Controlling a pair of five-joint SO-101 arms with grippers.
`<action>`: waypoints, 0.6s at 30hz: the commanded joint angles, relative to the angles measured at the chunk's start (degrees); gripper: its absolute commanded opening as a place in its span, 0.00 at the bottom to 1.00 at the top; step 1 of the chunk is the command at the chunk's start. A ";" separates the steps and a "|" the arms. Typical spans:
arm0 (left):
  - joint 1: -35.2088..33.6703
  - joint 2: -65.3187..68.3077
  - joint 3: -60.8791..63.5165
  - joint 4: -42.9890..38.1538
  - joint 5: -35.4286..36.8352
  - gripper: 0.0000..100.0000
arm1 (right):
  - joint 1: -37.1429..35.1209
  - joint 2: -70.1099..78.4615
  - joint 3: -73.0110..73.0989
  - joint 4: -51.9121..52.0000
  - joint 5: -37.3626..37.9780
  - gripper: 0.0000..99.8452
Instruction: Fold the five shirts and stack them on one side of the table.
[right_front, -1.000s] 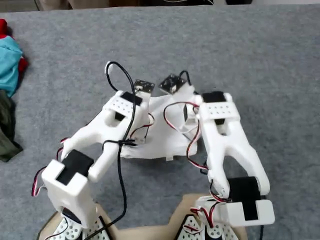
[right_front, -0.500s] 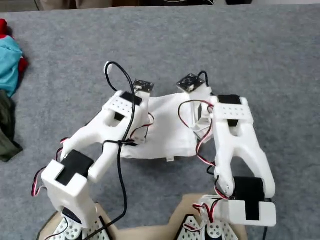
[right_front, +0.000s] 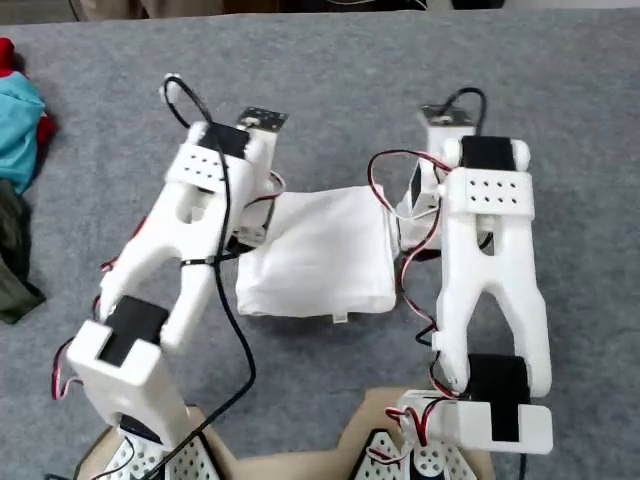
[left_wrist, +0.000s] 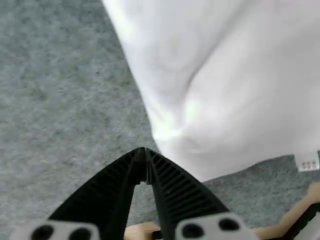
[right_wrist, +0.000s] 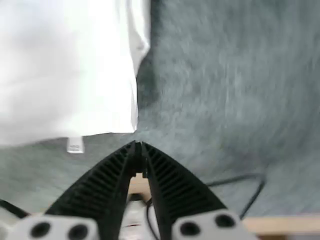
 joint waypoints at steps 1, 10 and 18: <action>-6.07 -12.35 -4.13 0.79 -4.92 0.02 | -1.80 -3.21 -2.07 1.67 -11.87 0.01; -26.90 -35.56 6.77 0.79 -13.89 0.02 | -12.26 -2.59 9.89 -5.89 -27.52 0.01; -33.58 -40.92 18.90 0.62 -18.20 0.02 | -17.36 -2.68 21.23 -15.74 -34.99 0.27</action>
